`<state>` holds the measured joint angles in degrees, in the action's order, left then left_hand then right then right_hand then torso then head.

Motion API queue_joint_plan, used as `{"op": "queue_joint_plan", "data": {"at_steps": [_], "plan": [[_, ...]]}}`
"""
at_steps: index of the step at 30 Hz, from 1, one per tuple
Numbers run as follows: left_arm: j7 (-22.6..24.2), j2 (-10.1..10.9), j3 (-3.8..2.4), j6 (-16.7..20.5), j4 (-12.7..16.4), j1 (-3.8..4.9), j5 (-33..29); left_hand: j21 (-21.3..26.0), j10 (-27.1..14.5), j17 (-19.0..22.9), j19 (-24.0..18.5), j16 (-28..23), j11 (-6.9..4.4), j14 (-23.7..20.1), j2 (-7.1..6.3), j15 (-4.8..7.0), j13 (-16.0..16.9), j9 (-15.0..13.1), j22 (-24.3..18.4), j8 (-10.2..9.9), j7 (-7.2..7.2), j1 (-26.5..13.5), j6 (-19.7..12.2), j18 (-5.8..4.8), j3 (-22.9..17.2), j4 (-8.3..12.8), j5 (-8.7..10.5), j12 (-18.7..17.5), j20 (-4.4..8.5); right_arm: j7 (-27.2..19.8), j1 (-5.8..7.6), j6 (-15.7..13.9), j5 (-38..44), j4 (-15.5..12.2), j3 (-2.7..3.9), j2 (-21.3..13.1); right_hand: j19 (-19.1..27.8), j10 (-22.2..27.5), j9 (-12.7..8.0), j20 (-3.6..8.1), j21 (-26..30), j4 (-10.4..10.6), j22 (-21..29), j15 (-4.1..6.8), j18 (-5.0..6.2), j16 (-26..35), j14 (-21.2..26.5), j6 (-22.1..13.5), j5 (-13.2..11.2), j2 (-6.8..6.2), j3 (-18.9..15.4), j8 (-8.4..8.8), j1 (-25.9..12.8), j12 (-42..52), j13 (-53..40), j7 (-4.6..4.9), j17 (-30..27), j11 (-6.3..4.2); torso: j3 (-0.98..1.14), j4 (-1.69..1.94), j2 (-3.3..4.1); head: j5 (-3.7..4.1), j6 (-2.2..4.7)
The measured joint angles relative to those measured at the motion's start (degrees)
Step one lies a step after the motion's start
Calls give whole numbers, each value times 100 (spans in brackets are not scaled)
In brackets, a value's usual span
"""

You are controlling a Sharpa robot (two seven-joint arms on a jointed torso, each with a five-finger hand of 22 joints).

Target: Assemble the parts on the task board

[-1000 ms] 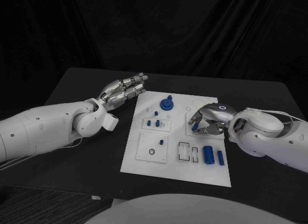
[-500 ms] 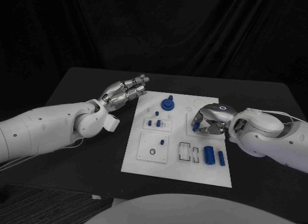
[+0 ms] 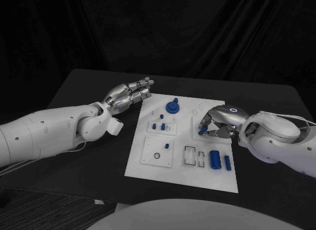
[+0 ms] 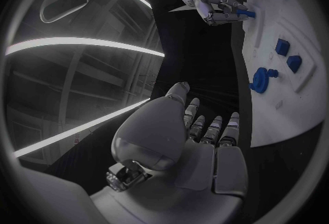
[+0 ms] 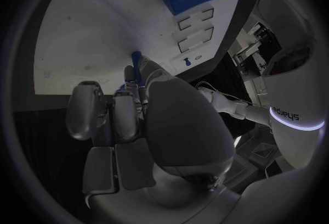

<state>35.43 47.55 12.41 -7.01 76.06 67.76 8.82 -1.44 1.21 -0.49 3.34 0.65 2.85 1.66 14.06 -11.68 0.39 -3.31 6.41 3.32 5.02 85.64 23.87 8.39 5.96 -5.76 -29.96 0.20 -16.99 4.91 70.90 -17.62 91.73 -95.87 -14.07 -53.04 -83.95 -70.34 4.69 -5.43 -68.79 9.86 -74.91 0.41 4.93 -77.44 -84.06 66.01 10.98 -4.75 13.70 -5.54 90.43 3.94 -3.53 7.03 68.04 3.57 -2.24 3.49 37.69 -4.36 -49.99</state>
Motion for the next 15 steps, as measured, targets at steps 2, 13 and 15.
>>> {"op": "queue_joint_plan", "data": {"at_steps": [2, 13, 15], "plan": [[-3, -2, 0, 0, -2, 0, 0, 0, 0, 0, 0, 0, 0, 0, 0, 0, 0, 0, 0, 0, 0, 0, 0, 0, 0, 0, 0, 0, 0, 3, 117, -31, -44, -115, -3, -71, 0, 0, 5, 0, 0, -15, 0, 0, 0, 0, 0, 20, 0, -9, 15, 1, 8, 0, 0, -19, 8, 0, -1, 2, -1, -13, 0], [-22, -34, 0, 0, -36, -2, 0, 0, 16, 1, 0, 0, 16, 0, 0, 0, 0, 0, 0, 0, 20, 0, 21, 0, -15, 15, 0, 0, 0, 45, 764, -85, -259, -820, 15, -385, 0, -19, 21, 0, -22, -14, 0, 17, 0, -26, 17, 22, -44, -47, 45, 5, 44, 0, 1, -21, 53, 20, -3, -10, 3, -58, 0], [-23, -41, 0, 0, -46, -2, 0, 0, 16, 1, 0, 0, 16, 0, 0, 0, 0, 1, -7, 0, 20, 0, 20, 0, -15, 15, 0, 0, 0, 48, 793, -61, -283, -934, 14, -353, 0, -19, 21, 0, -22, -14, 1, 17, 0, -26, 17, 21, -44, -47, 46, 6, 44, 0, 1, -20, 53, 21, -1, -15, 5, -58, 0]]}}
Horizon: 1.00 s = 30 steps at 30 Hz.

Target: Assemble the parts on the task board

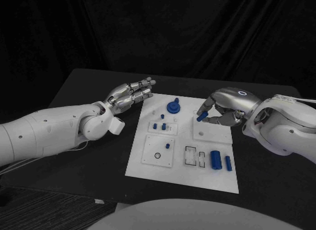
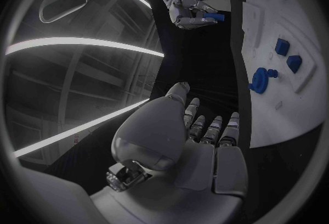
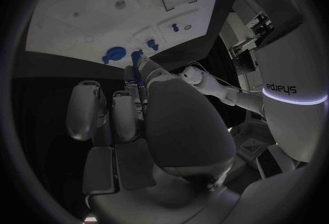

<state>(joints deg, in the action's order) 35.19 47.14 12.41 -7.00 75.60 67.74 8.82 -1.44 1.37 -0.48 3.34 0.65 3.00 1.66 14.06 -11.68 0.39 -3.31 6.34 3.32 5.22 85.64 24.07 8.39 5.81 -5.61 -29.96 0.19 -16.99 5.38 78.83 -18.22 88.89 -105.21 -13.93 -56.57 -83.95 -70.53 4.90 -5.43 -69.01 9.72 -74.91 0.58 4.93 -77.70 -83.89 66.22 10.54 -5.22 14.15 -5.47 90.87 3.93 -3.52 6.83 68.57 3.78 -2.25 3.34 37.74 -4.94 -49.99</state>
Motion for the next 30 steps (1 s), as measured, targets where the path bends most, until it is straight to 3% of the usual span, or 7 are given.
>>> {"op": "queue_joint_plan", "data": {"at_steps": [4, 8, 15, 19, 27, 30], "plan": [[0, 0, -1, 0, 0, -6, 0, 0, -22, 0, 0, 0, 21, 0, 0, 0, 0, 0, -42, 0, 0, 0, 0, 0, -24, 24, 0, 0, 0, 1, -37, 84, 13, -134, -3, 262, 0, 0, -1, 0, 0, -1, 0, 0, 0, 0, 0, 11, -22, -1, 3, 16, 0, 0, 1, -11, 3, 0, 7, -10, 9, 0, 0], [0, 29, -1, 1, 8, -18, 0, 0, -22, 0, 0, 0, 22, 0, 0, 0, 0, 0, -71, 0, 0, 0, 0, 0, -56, 24, 0, 0, 0, -7, -247, 172, 314, -187, -7, 670, -14, -26, -4, 14, -67, -9, 0, 18, 0, -21, -19, 47, -23, -33, 75, 10, -19, -4, 5, -38, -6, -27, 12, -19, 10, -21, 0], [4, 7, 0, 4, 11, -31, -1, 0, -22, 1, -22, 0, 21, -34, 0, 34, 0, 1, -116, 0, 0, 0, 0, 0, -87, 24, 0, 0, 22, -7, -512, 337, 1034, 39, -7, 1396, 0, -52, -25, 42, -104, -15, 0, 21, 0, -21, -21, 82, -16, -70, 128, 10, -55, -18, 3, -18, -62, -52, 38, 60, 10, 20, 0], [4, -27, 0, 5, 8, -34, -1, 0, -22, 1, -22, 0, 21, -42, 0, 42, 0, 1, -126, 0, 0, 0, 0, 0, -103, 40, 0, 0, 22, 1, -632, 441, 1396, 234, -7, 1707, 0, -52, -24, 42, -132, -7, 0, 21, 0, -21, -21, 82, -15, -100, 136, 10, -84, -18, 2, -18, -62, -52, 43, 100, 10, 18, 0], [5, -99, 0, 5, -28, -36, -1, 0, -22, 1, -22, 0, 21, -42, 0, 42, 0, 1, -126, 0, 0, 0, 0, 0, -119, 24, 0, 0, 22, 18, -730, 599, 1781, 403, -7, 1974, 0, -73, -21, 42, -155, -2, -4, 20, 0, -21, -21, 82, -15, -100, 161, 10, -84, -18, 2, -19, -44, -31, 42, 124, 10, -7, 0], [5, -109, 0, 4, -36, -39, -1, 0, -22, 1, -22, 0, 20, -42, 0, 42, 0, 1, -126, 0, 0, 0, 0, 0, -118, 24, 0, 0, 22, 27, -762, 664, 1864, 428, -6, 2012, 0, -92, -17, 42, -178, -14, -4, 20, -54, -21, -21, 103, -16, -107, 176, 16, -78, -22, 4, -40, -35, -50, 42, 126, 10, -20, 0]]}}
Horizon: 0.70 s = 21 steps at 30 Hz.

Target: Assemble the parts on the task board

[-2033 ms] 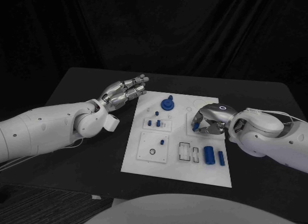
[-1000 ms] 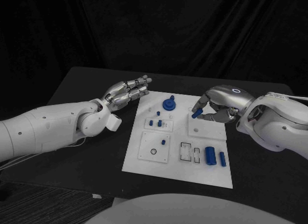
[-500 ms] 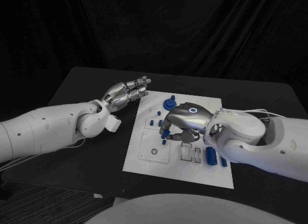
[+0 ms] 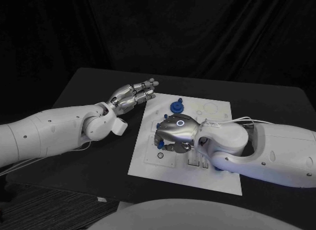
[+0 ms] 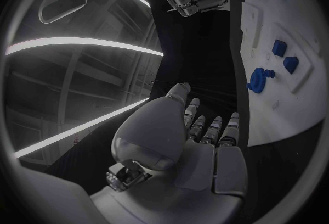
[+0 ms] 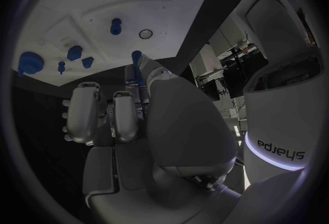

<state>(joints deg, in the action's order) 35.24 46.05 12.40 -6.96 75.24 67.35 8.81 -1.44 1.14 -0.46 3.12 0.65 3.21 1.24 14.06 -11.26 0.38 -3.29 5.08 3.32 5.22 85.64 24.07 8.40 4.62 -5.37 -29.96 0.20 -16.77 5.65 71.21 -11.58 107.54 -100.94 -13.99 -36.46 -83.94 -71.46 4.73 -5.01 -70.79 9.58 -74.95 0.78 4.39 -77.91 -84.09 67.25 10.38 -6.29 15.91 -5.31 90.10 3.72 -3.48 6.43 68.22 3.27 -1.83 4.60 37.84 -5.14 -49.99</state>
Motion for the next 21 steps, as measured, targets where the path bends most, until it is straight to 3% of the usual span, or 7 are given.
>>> {"op": "queue_joint_plan", "data": {"at_steps": [10, 21], "plan": [[-2, 4, 0, -2, -5, -13, 0, 0, -1, 0, 0, 0, -1, 0, 0, 0, 0, 1, 11, 0, 0, 0, 0, 0, 0, 0, 0, 0, 0, 20, -171, 166, 143, 93, 0, 35, 0, -1, 5, 0, -16, -2, 1, 15, 1, -24, 15, 22, -2, 0, 2, 17, 0, -1, -7, 21, 9, -1, 8, -14, -4, -21, 0], [-6, 26, 1, -2, -2, -22, 0, 0, -1, 1, 0, 0, -1, 0, -1, 0, 0, -5, 10, 0, 0, -2, 0, 0, 0, 0, 0, 0, 0, 22, -256, 175, 189, 138, -1, 64, 0, -62, 2, 0, -47, -41, 2, 15, 3, -24, 15, 41, -7, -31, 69, 34, -31, -24, -4, 1, 23, -21, 8, -29, -4, -18, 0]]}}
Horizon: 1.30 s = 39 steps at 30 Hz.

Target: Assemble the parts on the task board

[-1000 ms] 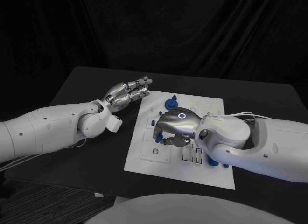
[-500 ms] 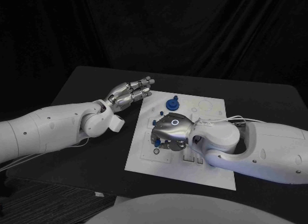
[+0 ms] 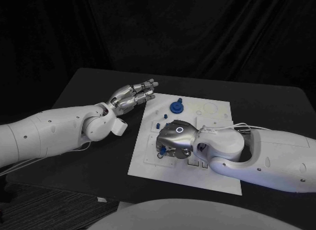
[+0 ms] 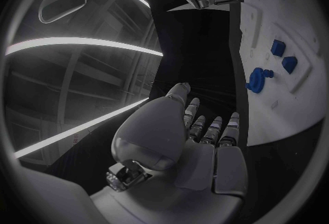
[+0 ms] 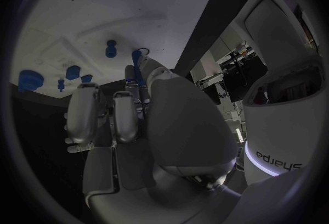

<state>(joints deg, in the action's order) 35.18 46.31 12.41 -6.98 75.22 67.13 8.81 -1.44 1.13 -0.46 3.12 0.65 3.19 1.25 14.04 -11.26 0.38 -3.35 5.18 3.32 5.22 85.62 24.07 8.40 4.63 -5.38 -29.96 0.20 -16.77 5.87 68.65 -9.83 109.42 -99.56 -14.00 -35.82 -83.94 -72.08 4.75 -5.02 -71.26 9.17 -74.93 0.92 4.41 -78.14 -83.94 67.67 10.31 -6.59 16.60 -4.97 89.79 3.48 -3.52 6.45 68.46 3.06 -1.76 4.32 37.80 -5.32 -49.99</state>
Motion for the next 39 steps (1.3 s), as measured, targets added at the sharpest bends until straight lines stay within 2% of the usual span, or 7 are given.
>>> {"op": "queue_joint_plan", "data": {"at_steps": [4, 7, 22, 28, 37, 38, 39], "plan": [[-3, -10, 0, -1, -4, -3, 0, 0, 0, 0, 0, 0, 0, 0, -22, 0, 0, 0, 5, 0, 0, -22, 0, 0, 0, 0, 0, 0, 0, 1, -21, -5, 6, 26, 1, 29, 0, -21, -8, 0, 0, -24, 0, 0, 0, 0, 0, 0, -1, 0, 25, 2, 0, 9, -3, 0, 1, 20, -1, 3, -1, -2, 0], [-5, -13, 0, -3, -7, -7, 0, 0, 0, 0, 0, 0, 0, 0, -22, 0, 0, 0, 5, 0, 0, -22, 0, 0, 0, 0, 0, 0, 0, 1, -45, -11, 10, 36, 2, 42, 0, -51, -7, 0, 0, -24, 1, 0, 1, 0, 0, -1, -17, -22, 25, 12, -21, 14, -4, 0, 1, -10, -3, 4, -3, -8, 0], [-29, -24, -1, -16, -27, -17, 0, 0, -1, 0, 0, 0, -1, 0, 2, 0, 0, -4, 4, 0, 21, -45, 21, 0, -32, 0, 0, 0, 0, 3, -137, -40, 19, 82, 4, 102, -1, -153, 11, 41, -98, -72, 1, 40, 2, -23, 0, 19, -22, -76, 72, 24, -76, 36, -22, -21, 5, -31, -6, 8, -7, -40, 0], [-36, -29, 0, -19, -39, -21, 0, 0, -1, 0, 0, 0, -1, 0, 2, 0, 0, -6, 4, 0, 0, -45, 42, 0, -32, 0, 0, 0, 0, 10, -163, -35, 21, 99, 5, 97, -1, -206, 11, 41, -130, -72, 2, 40, 3, -23, 0, 45, -22, -91, 71, 32, -91, 35, -21, -25, 5, -41, -8, 4, -8, -12, 0], [-47, -37, 0, -27, -51, -41, 0, 0, -1, 0, 0, 0, -1, 0, 2, 0, 0, -6, 3, 0, 0, -45, 42, 0, -32, 0, 0, 0, 0, 20, -184, -39, 26, 113, 10, 106, -1, -229, 26, 41, -130, -89, 2, 55, 3, -22, -14, 59, -30, -97, 87, 50, -97, 34, -24, -21, -13, -23, -5, 3, -9, -12, 0], [-48, -37, 0, -28, -51, -42, 0, 0, -1, 0, 0, 0, -1, 0, 2, 0, 0, -6, 3, 0, 0, -45, 42, 0, -32, 0, 0, 0, 0, 23, -186, -38, 27, 115, 10, 107, -1, -229, 26, 41, -130, -87, 2, 55, 3, -22, -14, 53, -39, -97, 89, 64, -97, 34, -24, -16, -29, -23, -5, 4, -9, -12, 0], [-49, -37, 0, -28, -51, -42, 0, 0, -1, 0, 0, 0, -1, 0, 2, 0, 0, -6, 3, 0, 0, -45, 42, 0, -32, 0, 0, 0, 0, 26, -188, -37, 27, 117, 10, 108, -1, -154, 26, 41, -107, -56, 2, 54, 4, -22, -14, -35, -40, -120, 120, 106, -121, 33, -24, 40, -65, -20, -5, 4, -9, -11, 0]]}}
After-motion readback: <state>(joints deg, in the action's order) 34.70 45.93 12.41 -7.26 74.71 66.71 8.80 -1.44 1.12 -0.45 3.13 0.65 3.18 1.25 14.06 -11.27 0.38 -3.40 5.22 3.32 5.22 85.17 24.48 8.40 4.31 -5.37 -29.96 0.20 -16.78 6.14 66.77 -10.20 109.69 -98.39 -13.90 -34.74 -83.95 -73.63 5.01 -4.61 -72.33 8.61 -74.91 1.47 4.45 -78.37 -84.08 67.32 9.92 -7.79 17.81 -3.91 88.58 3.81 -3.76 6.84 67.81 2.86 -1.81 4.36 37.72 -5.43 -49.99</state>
